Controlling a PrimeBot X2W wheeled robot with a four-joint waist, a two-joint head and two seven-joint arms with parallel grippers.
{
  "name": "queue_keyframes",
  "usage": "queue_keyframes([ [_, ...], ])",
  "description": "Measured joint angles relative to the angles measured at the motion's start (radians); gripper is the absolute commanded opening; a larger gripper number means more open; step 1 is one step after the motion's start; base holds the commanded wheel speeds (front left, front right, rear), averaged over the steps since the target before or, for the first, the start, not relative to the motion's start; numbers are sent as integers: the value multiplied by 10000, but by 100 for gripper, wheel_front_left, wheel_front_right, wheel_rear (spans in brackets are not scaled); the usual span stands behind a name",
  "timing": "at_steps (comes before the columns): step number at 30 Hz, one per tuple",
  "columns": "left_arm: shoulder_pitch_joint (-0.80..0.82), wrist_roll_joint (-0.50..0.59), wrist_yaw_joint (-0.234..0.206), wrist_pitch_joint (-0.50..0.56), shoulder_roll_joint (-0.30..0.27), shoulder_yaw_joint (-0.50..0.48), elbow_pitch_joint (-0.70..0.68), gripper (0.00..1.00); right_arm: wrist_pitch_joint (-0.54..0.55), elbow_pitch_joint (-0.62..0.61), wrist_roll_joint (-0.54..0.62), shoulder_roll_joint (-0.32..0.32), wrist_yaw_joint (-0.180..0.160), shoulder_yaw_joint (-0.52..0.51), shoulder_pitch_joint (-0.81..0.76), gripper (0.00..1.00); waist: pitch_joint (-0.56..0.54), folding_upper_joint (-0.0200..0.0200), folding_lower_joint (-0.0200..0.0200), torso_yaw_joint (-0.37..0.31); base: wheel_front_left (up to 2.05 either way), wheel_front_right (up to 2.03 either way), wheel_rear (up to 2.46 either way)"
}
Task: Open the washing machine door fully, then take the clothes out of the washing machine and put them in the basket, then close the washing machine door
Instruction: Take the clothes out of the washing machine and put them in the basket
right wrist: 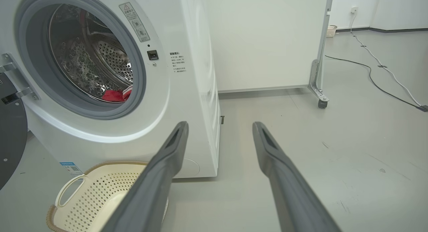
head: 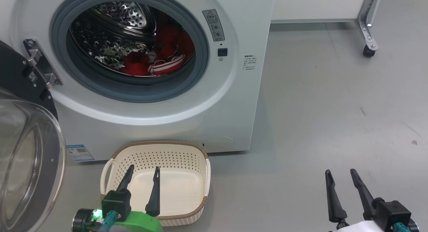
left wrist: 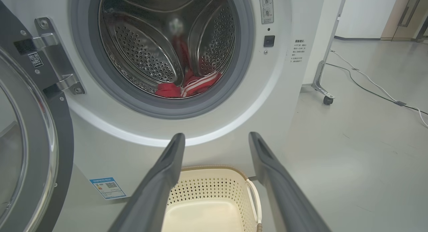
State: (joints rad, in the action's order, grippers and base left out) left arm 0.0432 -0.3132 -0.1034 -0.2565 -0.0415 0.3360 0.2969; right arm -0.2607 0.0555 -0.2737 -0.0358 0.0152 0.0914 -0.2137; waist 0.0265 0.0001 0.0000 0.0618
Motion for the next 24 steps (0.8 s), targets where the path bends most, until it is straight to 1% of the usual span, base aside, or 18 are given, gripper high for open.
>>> queue_keyframes([
  [9, 2, -2, -8, 0, 0, 4, 0, 100, 0, 8, 0, 0, -2, 13, -3, 100, -22, 0, 0, 17, 27, -27, 0],
  [24, 2, -19, -29, 0, 0, 92, 0, 100, 0, 8, 0, 0, 0, 31, -3, 100, 36, 0, 0, -1, 1, -1, 0],
])
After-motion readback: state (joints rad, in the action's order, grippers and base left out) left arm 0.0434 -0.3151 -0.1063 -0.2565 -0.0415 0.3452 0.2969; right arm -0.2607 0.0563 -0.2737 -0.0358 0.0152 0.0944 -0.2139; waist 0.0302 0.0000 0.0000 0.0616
